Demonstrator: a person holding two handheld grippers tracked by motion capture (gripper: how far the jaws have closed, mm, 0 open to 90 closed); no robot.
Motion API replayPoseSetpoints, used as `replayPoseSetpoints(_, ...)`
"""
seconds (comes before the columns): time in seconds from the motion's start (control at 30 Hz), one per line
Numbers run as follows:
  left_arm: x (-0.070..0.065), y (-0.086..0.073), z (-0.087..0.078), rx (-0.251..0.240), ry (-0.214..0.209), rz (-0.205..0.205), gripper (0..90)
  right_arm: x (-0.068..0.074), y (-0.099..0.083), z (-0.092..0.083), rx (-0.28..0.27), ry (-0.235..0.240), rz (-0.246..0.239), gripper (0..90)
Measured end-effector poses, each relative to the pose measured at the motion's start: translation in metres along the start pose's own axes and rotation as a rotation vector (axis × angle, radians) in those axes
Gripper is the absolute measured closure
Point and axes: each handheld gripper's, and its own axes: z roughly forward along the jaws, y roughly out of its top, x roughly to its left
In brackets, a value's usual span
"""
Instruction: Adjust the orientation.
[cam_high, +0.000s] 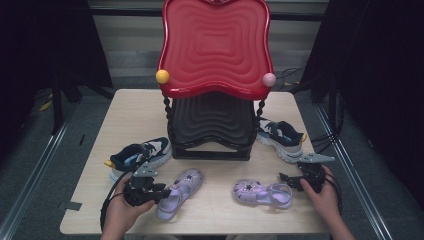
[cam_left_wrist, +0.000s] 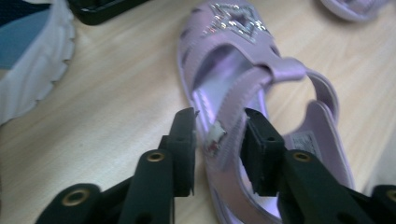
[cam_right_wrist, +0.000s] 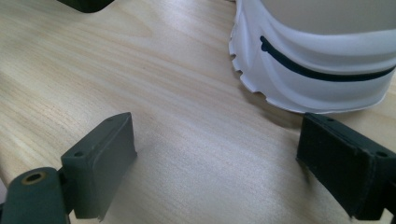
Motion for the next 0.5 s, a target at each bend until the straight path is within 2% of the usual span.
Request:
replayPoseSetpoints(0.13, -0.001, -0.001, 0.003, -0.024, -0.003, -0.015, 65.5, 0.000, 0.000, 0.000, 0.000, 0.000, 0.001, 10.5)
replayPoseSetpoints(0.5, -0.003, -0.002, 0.012, -0.071, -0.005, 0.003, 69.1, 0.000, 0.000, 0.000, 0.000, 0.000, 0.000, 10.5)
